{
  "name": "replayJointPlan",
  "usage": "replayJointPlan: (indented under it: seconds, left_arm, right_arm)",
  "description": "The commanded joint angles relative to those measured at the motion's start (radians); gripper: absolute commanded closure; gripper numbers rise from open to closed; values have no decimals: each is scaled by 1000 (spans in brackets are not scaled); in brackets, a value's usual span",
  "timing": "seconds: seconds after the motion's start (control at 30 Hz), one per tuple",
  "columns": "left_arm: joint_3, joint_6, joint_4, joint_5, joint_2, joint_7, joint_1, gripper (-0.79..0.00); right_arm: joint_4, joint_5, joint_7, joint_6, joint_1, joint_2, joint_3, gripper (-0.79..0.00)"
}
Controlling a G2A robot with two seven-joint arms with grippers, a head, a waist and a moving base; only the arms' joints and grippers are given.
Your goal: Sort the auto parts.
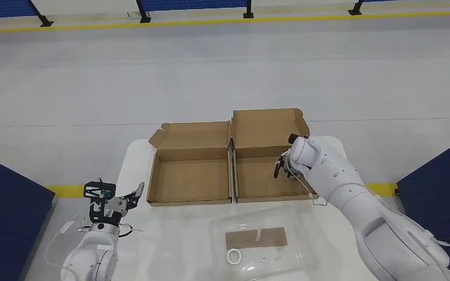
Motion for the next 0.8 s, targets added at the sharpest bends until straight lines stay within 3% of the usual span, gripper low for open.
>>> replayJointPlan:
  seconds: [0.0, 0.67, 0.73, 0.77]
  left_arm:
    - [0, 0, 0, 0, 0, 0, 0, -785]
    - [0, 0, 0, 0, 0, 0, 0, -785]
    - [0, 0, 0, 0, 0, 0, 0, -785]
    - [0, 0, 0, 0, 0, 0, 0, -785]
  right_arm:
    - [13, 3, -2, -5, 2, -7, -1, 0]
    - [137, 5, -16, -49, 34, -63, 2, 0]
    - [144, 5, -18, -55, 36, -67, 4, -52]
    - [147, 9, -16, -61, 37, -68, 6, -188]
